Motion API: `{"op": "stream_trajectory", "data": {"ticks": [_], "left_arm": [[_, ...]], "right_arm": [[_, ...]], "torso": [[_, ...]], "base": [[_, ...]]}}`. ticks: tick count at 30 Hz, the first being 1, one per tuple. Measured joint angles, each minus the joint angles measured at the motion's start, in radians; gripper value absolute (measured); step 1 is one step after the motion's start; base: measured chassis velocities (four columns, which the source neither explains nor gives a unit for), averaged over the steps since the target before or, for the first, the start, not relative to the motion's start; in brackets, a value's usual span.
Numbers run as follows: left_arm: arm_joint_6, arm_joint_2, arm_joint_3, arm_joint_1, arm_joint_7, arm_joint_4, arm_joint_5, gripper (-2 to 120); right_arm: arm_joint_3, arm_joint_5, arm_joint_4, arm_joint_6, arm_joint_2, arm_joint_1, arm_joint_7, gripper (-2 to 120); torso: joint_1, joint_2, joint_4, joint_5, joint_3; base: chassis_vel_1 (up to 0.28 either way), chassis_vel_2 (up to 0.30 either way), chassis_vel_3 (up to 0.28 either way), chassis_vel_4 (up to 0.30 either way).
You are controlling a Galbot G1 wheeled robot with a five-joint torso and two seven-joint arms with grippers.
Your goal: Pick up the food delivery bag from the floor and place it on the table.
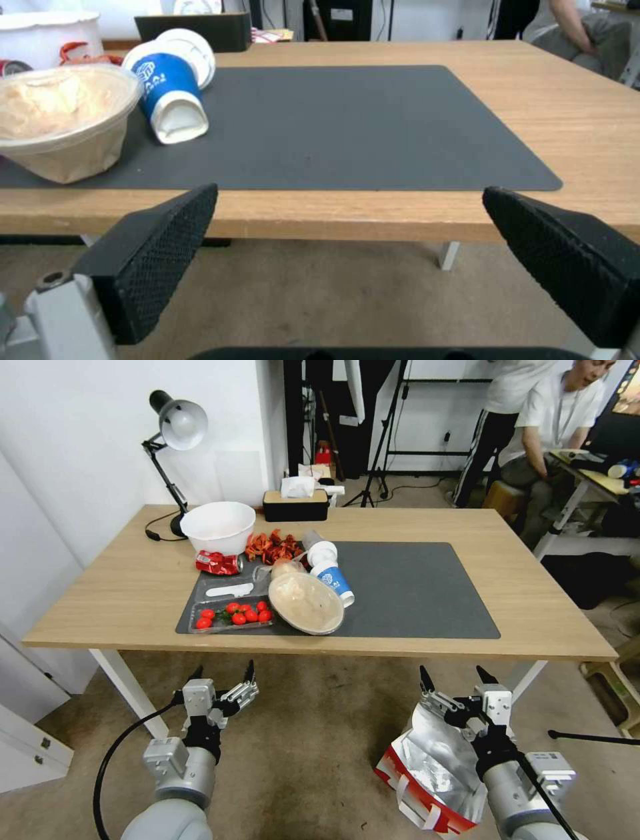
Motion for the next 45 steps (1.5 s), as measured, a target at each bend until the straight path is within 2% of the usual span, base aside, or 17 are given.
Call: {"op": "stream_trajectory", "data": {"ticks": [12,17,25,45], "left_arm": [[-0.056,-0.002,-0.001,0.001,-0.008,0.02,-0.027,100],[-0.057,-0.001,0.0,-0.001,-0.041,0.02,-0.062,100],[-0.06,0.005,-0.011,-0.002,-0.034,0.019,-0.072,100],[-0.073,0.009,-0.017,0.004,-0.025,0.023,-0.049,100]], "right_arm": [[0.023,0.059,-0.043,0.094,-0.02,0.027,-0.042,100],[0.029,0.093,-0.084,0.103,-0.035,0.038,-0.05,100],[0.037,0.114,-0.114,0.114,-0.053,0.039,-0.052,100],[0.037,0.122,-0.127,0.148,-0.055,0.045,-0.078,100]], "torso": [[0.0,0.0,0.0,-0.0002,0.0],[-0.003,-0.007,0.0001,0.0,-0.004],[-0.01,-0.023,0.0,-0.0001,-0.013],[-0.058,-0.132,0.0001,-0.0001,-0.074]], "base": [[0.0,0.0,0.0,0.0],[0.0,0.0,0.0,0.0],[0.0,0.0,0.0,0.0],[0.0,0.0,0.0,0.0]]}}
